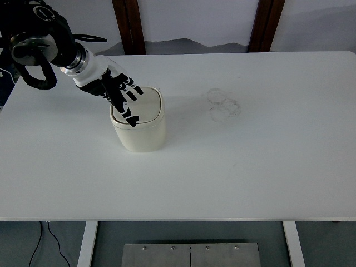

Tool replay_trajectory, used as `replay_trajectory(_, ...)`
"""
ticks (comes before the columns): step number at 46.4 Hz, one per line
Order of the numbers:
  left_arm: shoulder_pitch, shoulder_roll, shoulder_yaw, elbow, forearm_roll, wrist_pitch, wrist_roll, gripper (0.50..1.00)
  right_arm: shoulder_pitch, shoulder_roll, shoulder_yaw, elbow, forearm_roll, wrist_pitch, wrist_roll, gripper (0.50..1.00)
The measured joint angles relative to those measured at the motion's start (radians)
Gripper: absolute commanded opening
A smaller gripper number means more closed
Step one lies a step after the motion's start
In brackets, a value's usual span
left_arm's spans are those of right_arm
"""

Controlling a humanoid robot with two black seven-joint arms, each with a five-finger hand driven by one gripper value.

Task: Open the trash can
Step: 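Lower the left hand's fingertips onto the lid's front edge, then hook the lid edge and lift it upward with the left hand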

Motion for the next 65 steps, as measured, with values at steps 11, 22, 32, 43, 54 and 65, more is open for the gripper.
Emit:
replay_trajectory(11,0.044,-0.025,-0.023,0.017,0.000,0.003,-0.003,1.000,0.000,0.000,0.000,0.000,0.000,0.000,0.001,0.995)
replay_trajectory(22,0.055,-0.028,-0.039,0.017,0.001,0.003,-0.003,1.000,0.000,0.000,0.000,0.000,0.000,0.000,0.001,0.995)
replay_trajectory(32,0.071,-0.028,-0.040,0.018,0.001,0.003,-0.003,1.000,0.000,0.000,0.000,0.000,-0.002,0.001,0.000,0.995)
replay_trajectory(43,0.073,-0.026,-0.039,0.021,0.001,0.003,-0.003,1.000,0.000,0.000,0.000,0.000,-0.002,0.001,0.000,0.995)
replay_trajectory(54,0.054,-0.020,-0.075,0.036,0.001,-0.002,-0.002,1.000,0.000,0.000,0.000,0.000,-0.002,0.001,0.000,0.995)
replay_trajectory(65,0.010,-0.013,-0.095,0.064,0.000,-0.009,-0.003,1.000,0.000,0.000,0.000,0.000,-0.002,0.000,0.000,0.995)
